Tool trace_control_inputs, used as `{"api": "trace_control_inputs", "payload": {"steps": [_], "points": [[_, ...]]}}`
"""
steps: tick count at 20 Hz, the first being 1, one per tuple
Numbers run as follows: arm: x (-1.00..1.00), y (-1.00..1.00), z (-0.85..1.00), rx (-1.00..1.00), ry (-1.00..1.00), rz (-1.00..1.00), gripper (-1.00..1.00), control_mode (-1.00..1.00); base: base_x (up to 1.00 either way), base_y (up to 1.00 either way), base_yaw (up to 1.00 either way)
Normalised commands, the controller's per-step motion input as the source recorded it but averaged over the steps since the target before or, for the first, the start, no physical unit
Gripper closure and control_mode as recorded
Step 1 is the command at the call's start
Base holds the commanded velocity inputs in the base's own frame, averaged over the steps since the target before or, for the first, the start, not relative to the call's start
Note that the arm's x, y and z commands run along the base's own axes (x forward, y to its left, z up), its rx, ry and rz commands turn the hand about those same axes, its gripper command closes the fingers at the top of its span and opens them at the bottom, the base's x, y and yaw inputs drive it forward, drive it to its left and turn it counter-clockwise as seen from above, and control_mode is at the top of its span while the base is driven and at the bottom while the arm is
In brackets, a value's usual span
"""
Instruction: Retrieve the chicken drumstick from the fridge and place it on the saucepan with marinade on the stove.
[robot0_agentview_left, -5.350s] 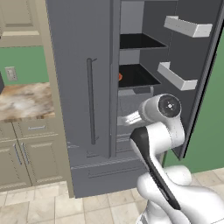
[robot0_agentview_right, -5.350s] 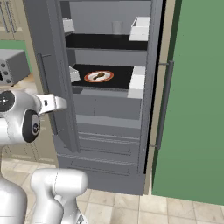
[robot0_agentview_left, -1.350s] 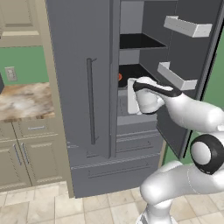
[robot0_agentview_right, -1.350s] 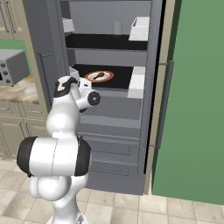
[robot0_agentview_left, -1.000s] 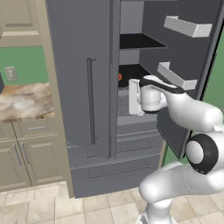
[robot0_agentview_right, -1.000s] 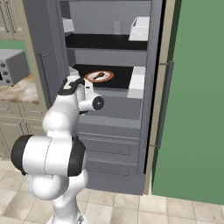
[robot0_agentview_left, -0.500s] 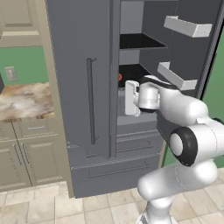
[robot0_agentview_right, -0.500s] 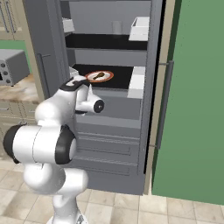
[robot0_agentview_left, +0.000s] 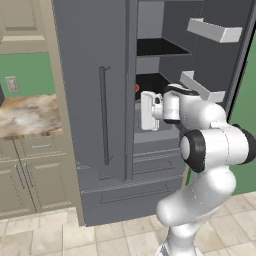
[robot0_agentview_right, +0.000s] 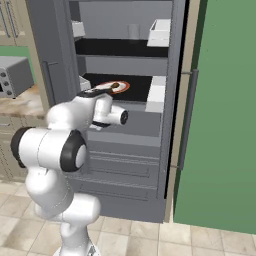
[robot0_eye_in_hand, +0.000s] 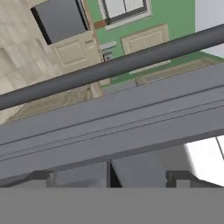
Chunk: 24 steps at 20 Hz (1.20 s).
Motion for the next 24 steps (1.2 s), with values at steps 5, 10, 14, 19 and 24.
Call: {"api": "trace_control_inputs", "payload": {"steps": [5, 10, 14, 19, 24], "points": [[0.04, 0.23, -0.02, 0.02, 0.00, 0.30, -1.00, -1.00, 0.00, 0.00, 0.00], [-0.07, 0.87, -0.15, 0.00, 0.00, 0.24, -1.00, -1.00, 0.00, 0.00, 0.00], [-0.25, 1.00, -0.31, 0.00, 0.00, 0.21, -1.00, -1.00, 0.00, 0.00, 0.00], [-0.82, 1.00, -0.42, 0.00, -0.05, 0.24, -1.00, -1.00, 0.00, 0.00, 0.00], [-1.00, 1.00, -0.52, 0.00, -0.06, 0.25, -1.00, -1.00, 0.00, 0.00, 0.00]]}}
